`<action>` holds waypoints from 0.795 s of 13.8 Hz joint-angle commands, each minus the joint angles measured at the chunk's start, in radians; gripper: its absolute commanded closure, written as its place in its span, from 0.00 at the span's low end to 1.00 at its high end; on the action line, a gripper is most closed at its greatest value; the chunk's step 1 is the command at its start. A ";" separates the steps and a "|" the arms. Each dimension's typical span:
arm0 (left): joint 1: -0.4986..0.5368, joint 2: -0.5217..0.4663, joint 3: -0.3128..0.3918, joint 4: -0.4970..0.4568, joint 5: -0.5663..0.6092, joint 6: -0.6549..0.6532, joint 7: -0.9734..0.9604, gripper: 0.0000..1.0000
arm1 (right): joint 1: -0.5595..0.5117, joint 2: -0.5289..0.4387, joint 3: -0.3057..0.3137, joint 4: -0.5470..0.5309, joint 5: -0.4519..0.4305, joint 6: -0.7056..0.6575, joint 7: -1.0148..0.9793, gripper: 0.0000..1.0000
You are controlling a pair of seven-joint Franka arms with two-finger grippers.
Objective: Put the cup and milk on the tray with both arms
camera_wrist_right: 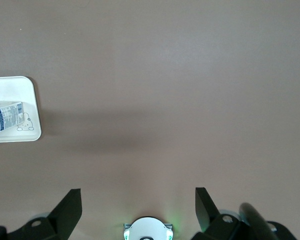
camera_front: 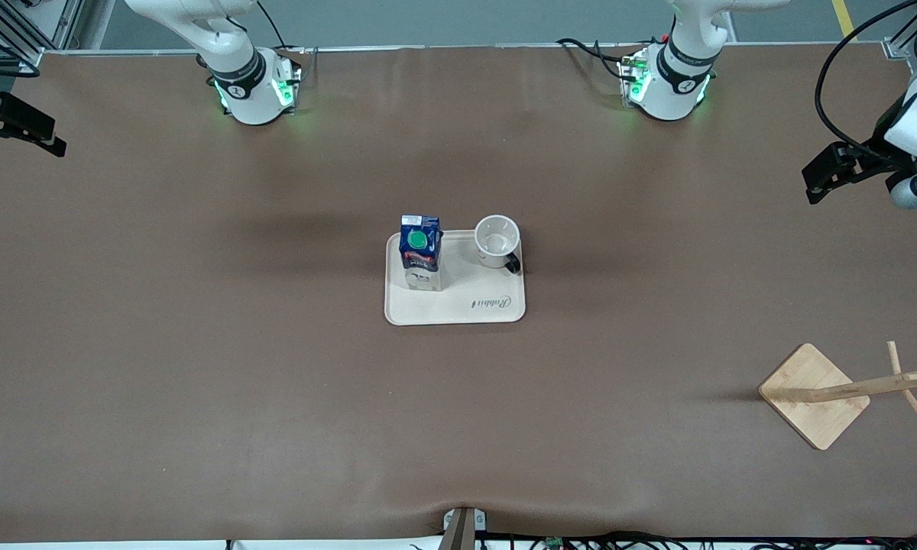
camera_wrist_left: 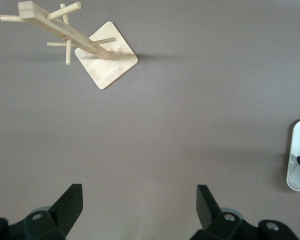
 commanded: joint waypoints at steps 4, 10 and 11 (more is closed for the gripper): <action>0.005 0.000 -0.004 0.011 -0.043 -0.019 0.024 0.00 | -0.003 -0.013 0.006 -0.018 -0.013 0.010 -0.012 0.00; 0.031 0.001 0.005 0.009 -0.113 -0.020 0.096 0.00 | -0.003 -0.012 0.006 -0.018 -0.011 0.007 -0.012 0.00; 0.031 0.003 0.005 0.012 -0.108 -0.020 0.096 0.00 | -0.005 -0.012 0.006 -0.018 -0.011 0.004 -0.012 0.00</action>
